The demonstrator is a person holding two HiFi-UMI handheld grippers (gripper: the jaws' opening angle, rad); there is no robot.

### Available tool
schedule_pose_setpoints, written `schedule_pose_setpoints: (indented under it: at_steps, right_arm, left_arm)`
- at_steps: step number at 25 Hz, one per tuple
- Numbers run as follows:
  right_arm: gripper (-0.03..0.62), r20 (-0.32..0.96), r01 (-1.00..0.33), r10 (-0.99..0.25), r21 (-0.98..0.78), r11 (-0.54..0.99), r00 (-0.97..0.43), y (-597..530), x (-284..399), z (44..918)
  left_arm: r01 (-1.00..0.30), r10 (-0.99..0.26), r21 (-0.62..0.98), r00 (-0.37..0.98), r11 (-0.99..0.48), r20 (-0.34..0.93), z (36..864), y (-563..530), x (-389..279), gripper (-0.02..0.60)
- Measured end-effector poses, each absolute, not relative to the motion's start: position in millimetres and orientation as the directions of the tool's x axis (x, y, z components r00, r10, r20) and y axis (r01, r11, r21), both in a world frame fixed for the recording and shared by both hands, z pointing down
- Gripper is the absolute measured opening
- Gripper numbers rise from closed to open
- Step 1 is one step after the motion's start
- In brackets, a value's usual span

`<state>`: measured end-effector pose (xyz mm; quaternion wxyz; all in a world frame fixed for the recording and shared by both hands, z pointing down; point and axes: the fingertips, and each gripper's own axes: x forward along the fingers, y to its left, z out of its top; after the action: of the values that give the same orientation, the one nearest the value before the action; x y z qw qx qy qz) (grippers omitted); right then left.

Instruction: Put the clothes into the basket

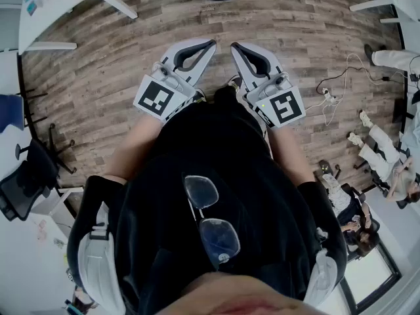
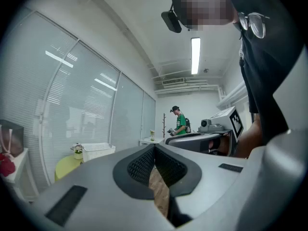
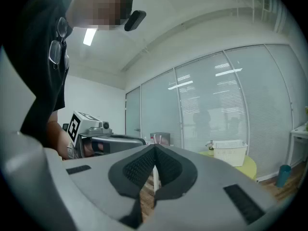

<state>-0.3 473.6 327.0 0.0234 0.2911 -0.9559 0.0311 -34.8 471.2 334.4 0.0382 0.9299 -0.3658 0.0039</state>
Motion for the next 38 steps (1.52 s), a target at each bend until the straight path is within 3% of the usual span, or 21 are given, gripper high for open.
schedule_pose_setpoints:
  at_steps: [38]
  right_arm:
    - [0.026, 0.037, -0.466, -0.465, -0.084, 0.881, -0.885, 329, 102, 333]
  left_arm:
    - [-0.742, -0.738, 0.013, 0.669, -0.671, 0.090, 336, 344, 62, 0.009]
